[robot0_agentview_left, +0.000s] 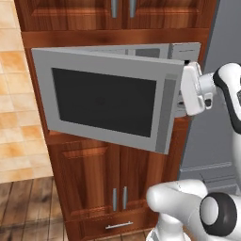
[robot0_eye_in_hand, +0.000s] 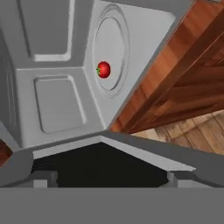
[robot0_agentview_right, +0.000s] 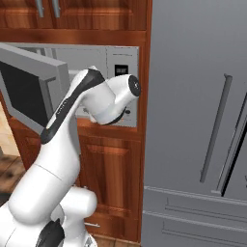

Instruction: Open the microwave door.

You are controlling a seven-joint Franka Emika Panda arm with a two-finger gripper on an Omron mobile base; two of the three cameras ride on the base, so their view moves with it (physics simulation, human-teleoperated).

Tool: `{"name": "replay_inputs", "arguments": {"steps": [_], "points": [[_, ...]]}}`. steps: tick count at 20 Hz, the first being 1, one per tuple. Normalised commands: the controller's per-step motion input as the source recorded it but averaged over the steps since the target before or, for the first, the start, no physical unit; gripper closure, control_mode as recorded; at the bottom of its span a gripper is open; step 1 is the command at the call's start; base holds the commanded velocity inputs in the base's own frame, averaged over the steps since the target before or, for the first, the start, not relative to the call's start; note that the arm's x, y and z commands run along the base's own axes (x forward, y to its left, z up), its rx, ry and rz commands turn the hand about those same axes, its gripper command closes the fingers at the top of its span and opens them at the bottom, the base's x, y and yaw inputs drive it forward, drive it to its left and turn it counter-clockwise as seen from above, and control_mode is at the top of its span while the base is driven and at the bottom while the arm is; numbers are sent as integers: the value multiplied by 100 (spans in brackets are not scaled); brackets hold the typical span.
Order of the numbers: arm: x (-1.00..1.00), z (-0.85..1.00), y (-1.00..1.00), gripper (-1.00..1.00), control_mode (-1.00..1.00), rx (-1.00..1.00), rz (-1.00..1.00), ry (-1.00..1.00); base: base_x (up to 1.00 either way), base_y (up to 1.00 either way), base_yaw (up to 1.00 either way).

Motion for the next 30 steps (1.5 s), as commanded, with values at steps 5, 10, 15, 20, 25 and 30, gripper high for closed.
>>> {"name": "replay_inputs", "arguments": {"steps": [5,10,15,20,25,30], "points": [[-57,5,69,-100,-100,25,23,21,0,0,0],[-89,17,70,-100,-100,22,26,20,0,0,0],[-100,27,66,-100,-100,17,28,15,0,0,0],[-40,6,100,-100,-100,4,11,9,0,0,0],[0,-1,100,-100,-100,0,0,0,0,0,0],[0,-8,100,-100,-100,0,0,0,0,0,0]]}}
